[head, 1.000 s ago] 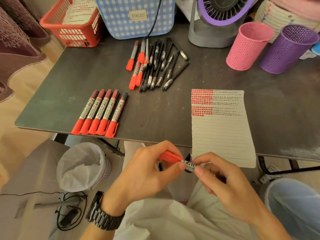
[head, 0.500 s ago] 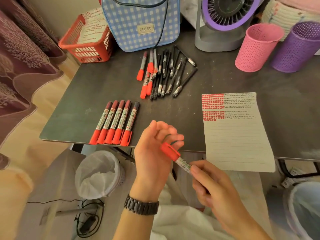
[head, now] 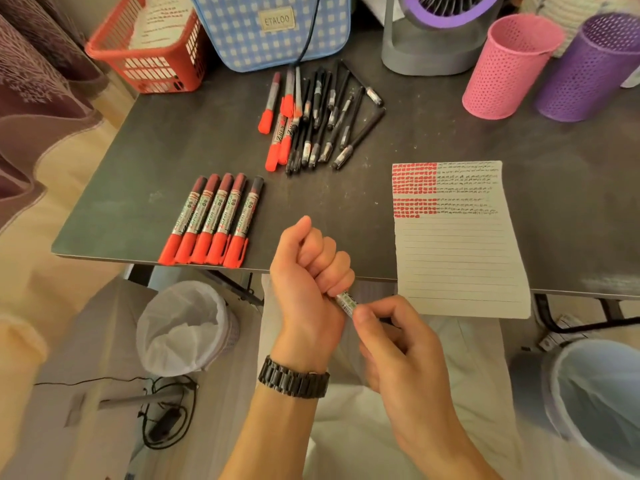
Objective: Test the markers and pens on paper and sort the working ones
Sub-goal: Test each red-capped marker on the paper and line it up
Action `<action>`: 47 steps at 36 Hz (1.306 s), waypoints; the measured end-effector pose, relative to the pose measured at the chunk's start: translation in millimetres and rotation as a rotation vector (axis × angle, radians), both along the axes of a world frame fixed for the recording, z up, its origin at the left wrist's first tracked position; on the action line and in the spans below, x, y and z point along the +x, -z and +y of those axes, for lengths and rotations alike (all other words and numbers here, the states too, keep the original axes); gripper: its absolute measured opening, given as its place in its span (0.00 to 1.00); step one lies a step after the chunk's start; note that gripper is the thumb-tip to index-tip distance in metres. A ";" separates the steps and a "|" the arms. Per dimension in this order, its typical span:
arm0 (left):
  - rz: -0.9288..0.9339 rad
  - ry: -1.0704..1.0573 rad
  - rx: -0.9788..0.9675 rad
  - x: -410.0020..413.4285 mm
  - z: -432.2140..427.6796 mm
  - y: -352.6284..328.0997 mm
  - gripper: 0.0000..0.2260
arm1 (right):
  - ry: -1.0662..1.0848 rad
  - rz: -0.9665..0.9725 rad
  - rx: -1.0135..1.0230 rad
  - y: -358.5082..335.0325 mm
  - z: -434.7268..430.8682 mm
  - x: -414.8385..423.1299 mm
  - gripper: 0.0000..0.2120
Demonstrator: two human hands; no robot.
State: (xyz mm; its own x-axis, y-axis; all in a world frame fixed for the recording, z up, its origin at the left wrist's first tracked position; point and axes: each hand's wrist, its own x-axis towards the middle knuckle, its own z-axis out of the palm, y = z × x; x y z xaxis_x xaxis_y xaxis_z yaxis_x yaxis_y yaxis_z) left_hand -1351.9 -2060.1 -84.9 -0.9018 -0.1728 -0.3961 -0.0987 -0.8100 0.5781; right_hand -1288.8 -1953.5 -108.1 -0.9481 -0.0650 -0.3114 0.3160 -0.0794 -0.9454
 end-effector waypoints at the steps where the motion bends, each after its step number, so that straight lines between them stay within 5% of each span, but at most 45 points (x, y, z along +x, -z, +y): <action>1: 0.000 0.001 -0.007 0.3 0.9 -0.1 0.22 | 0.007 0.007 0.006 -0.3 -0.2 0.4 0.12; 10: 0.039 0.043 -0.198 -6.8 -14.8 -4.1 0.20 | -0.103 0.097 -0.016 -4.0 2.8 -20.2 0.11; 15: 0.044 0.041 -0.674 9.6 -32.7 3.1 0.08 | -0.206 0.245 0.119 -13.3 17.8 -38.5 0.05; 21: -0.008 0.114 -0.918 32.5 -55.6 13.3 0.05 | -0.275 0.267 0.215 -21.7 29.6 -57.3 0.09; 38: -0.045 0.058 -0.859 55.1 -64.8 26.3 0.09 | -0.126 0.293 0.009 -13.2 -8.7 -100.5 0.21; 47: -0.069 0.030 -1.016 56.3 -69.1 25.3 0.08 | -0.229 0.231 0.031 -3.4 -49.8 -122.2 0.27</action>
State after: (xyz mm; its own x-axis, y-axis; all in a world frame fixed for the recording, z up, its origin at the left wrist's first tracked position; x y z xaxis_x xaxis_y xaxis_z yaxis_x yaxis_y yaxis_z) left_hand -1295.6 -2129.2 -110.2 -0.8921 -0.4339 -0.1261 -0.1704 0.0646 0.9833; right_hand -1411.0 -2003.4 -104.7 -0.9556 -0.2790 -0.0945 0.0986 -0.0009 -0.9951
